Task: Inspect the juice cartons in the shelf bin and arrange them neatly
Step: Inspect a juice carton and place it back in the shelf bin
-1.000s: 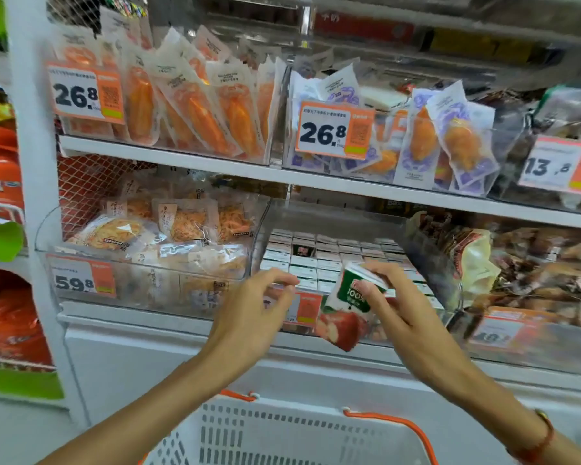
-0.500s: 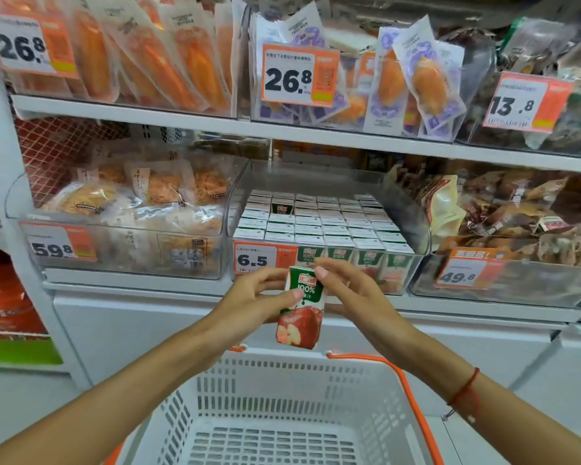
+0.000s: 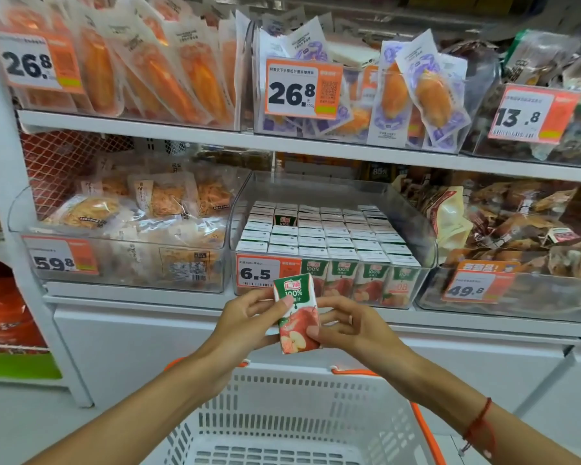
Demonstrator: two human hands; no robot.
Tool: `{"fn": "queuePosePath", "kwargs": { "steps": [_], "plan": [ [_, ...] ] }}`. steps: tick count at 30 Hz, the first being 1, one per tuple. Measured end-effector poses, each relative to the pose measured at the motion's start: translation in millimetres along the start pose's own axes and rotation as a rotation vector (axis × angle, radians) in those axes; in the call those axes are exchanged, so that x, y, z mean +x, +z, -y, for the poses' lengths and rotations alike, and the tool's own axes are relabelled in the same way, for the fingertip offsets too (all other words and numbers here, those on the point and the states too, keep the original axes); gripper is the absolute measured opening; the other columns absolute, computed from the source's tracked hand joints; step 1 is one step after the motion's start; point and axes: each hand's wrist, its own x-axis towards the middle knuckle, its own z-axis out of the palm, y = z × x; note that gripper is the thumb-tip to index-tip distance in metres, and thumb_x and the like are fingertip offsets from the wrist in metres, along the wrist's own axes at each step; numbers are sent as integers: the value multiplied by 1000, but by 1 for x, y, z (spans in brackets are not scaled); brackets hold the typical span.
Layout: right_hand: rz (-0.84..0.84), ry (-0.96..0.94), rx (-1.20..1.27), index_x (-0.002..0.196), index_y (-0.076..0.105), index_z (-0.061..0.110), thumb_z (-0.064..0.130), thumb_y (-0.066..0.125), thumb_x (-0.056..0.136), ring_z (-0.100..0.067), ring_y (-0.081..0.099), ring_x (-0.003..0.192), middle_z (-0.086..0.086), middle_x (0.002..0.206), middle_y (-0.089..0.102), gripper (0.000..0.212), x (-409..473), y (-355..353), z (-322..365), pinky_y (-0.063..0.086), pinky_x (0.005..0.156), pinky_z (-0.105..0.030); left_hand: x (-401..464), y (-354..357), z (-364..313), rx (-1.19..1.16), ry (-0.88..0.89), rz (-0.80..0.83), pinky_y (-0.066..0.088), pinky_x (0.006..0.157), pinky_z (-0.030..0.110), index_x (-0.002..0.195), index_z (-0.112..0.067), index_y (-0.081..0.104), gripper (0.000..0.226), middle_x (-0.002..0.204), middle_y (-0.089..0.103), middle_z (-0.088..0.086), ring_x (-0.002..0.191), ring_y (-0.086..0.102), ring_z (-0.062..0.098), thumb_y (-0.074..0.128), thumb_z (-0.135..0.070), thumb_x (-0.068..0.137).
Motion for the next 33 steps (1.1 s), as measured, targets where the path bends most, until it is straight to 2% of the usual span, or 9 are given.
{"fn": "queuePosePath", "kwargs": {
  "steps": [4,10,15,18,20,24,28,31,33],
  "plan": [
    [-249,-102,-234,108,67,31,23,87,69,2,62,70,6,86,67,45,3,7,0,51,64,-15,1,1,5,61,20,-82,56,63,14,101,-24,70,13,101,74,-3,92,70,4,69,-25,88],
    [-307,-215,-415,97,58,39,38,89,60,-2,60,69,16,80,62,48,-4,15,-6,53,55,-22,0,9,4,80,20,-59,56,69,15,93,-35,72,17,99,74,-11,93,69,2,76,-40,78],
    [-185,-210,-156,92,70,16,44,70,77,-11,69,66,-2,79,72,32,-5,4,3,53,62,-20,1,1,2,150,20,-2,56,86,25,93,-35,72,17,107,73,-4,106,66,9,77,-38,77],
    [-186,-194,-110,75,69,13,48,64,76,-12,68,64,-6,73,72,36,-5,1,5,52,61,-19,-1,3,-1,166,2,81,55,65,14,91,-35,74,13,97,76,-8,95,69,5,77,-36,78],
    [-172,-171,-87,71,68,15,50,64,75,-13,68,66,-7,73,72,35,-6,-1,3,52,62,-19,0,6,-1,155,4,116,55,67,13,93,-32,75,13,91,77,-11,91,71,3,76,-33,79],
    [-91,-65,-9,98,66,15,49,68,75,-13,71,84,-5,95,73,41,-7,-5,3,56,76,-24,2,8,3,167,40,89,53,90,21,83,-38,74,7,91,76,-17,99,67,2,76,-31,80],
    [148,33,-4,128,57,19,27,74,82,-14,65,112,1,119,70,49,-12,-10,6,49,100,-34,2,11,4,116,79,49,51,73,9,77,-38,71,13,81,74,-23,89,67,-5,73,-27,84],
    [183,45,10,128,58,19,18,72,87,-11,65,111,4,118,71,43,-16,-8,9,48,101,-28,3,11,2,74,96,67,50,66,5,80,-36,71,13,81,75,-21,81,70,-5,71,-25,86],
    [129,36,5,124,62,21,22,74,83,-12,68,107,4,113,73,42,-16,-5,9,48,103,-36,3,10,-1,47,82,100,50,67,5,86,-35,70,7,84,75,-19,81,70,-6,70,-27,86]
  ]
}}
